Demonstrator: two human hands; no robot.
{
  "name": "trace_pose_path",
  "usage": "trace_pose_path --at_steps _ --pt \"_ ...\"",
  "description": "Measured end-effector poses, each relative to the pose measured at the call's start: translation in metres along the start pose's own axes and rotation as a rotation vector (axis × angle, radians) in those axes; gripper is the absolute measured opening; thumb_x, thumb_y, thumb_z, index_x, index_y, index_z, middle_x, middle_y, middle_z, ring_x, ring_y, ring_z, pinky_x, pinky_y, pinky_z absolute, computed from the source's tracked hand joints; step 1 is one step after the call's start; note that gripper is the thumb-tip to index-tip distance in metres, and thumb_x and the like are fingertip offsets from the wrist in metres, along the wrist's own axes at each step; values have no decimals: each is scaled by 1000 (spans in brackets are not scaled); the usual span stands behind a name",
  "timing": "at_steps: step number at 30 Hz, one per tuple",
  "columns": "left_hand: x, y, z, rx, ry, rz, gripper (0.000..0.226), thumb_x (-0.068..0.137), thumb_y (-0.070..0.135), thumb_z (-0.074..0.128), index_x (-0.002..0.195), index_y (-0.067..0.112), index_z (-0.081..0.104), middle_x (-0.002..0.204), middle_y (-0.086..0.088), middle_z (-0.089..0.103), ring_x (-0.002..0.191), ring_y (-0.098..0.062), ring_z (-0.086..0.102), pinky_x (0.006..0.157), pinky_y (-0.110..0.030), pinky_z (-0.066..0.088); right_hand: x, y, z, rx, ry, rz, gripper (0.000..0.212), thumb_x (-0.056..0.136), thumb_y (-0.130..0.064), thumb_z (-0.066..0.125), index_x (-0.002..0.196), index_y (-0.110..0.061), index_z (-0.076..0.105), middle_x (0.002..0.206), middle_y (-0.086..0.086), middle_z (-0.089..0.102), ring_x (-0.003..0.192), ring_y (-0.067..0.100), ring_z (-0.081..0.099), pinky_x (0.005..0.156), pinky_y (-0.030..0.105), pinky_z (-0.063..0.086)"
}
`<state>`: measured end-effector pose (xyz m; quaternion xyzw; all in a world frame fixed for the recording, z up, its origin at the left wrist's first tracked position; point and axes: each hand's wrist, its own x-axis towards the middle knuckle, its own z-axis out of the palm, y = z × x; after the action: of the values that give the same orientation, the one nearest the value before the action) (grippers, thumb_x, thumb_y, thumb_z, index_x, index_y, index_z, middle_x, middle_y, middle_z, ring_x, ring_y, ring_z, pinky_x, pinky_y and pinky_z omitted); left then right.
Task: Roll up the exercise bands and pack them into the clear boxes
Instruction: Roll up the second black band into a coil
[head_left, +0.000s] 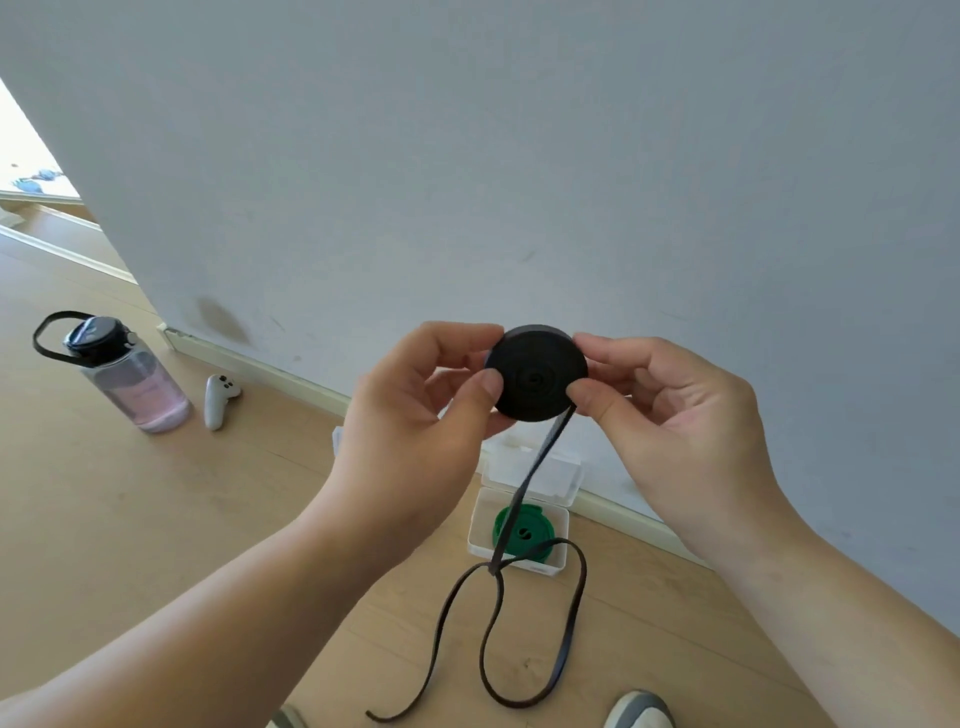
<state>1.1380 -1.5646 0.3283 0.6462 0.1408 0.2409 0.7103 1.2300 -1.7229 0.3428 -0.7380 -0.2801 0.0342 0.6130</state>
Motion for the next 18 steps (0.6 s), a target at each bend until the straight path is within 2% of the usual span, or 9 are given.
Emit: trace_pose_path --at_steps 2,3,5,6,7,9,12,16,18 --pt "-2 -3 2 118 -54 -36 10 97 5 66 99 15 66 103 -3 76 98 -16 75 79 -28 63 0 4 0 -74 -16 -32 37 92 3 70 105 -31 77 102 -10 79 98 11 74 90 23 58" --pt "-3 -4 2 243 -67 -22 6 96 12 70 93 16 66 102 2 75 96 -9 73 75 -21 61 -1 7 1 -124 -37 -59 38 95 3 66 105 -31 78 101 -8 77 99 13 73 88 22 57" --pt "-3 -8 1 474 -39 82 12 92 20 75 84 15 68 107 9 70 97 3 67 70 -8 53 -1 9 2 -214 -76 -120 40 97 4 61 105 -31 78 98 -5 71 97 16 69 82 18 52" --pt "-2 -8 1 516 -17 141 10 91 19 76 86 15 69 109 10 68 98 4 65 70 -6 52 0 9 1 -243 -90 -140 40 98 5 60 106 -30 78 97 -4 69 96 16 67 80 14 49" --pt "-2 -6 1 516 -11 182 9 90 16 77 94 16 69 110 12 68 98 4 66 72 -7 53 0 9 1 -264 -104 -160 40 98 6 60 106 -28 79 96 -4 68 96 14 67 79 11 47" --pt "-2 -7 -2 519 -45 249 25 89 8 76 109 20 67 108 16 70 99 2 68 76 -10 55 1 7 0 -304 -128 -203 39 96 9 61 107 -23 80 96 -6 69 96 11 68 79 8 47" --pt "-4 -8 -4 558 -125 320 34 88 -3 74 112 21 73 99 15 73 96 -1 70 74 -11 55 -1 7 2 -275 -86 -164 36 90 7 69 99 -26 80 91 -10 76 93 10 72 82 18 56" --pt "2 -6 -8 422 -50 215 35 89 -5 72 111 21 78 99 9 73 100 -2 68 76 -11 56 1 4 0 -92 4 12 26 81 -7 84 92 -30 78 87 -12 79 85 10 76 85 29 62" --pt "4 -4 -9 338 -2 160 33 90 -2 73 109 25 78 99 8 76 99 -6 71 82 -21 60 1 1 0 -54 -11 19 31 82 -6 83 99 -31 78 91 -12 80 90 10 76 89 28 61"
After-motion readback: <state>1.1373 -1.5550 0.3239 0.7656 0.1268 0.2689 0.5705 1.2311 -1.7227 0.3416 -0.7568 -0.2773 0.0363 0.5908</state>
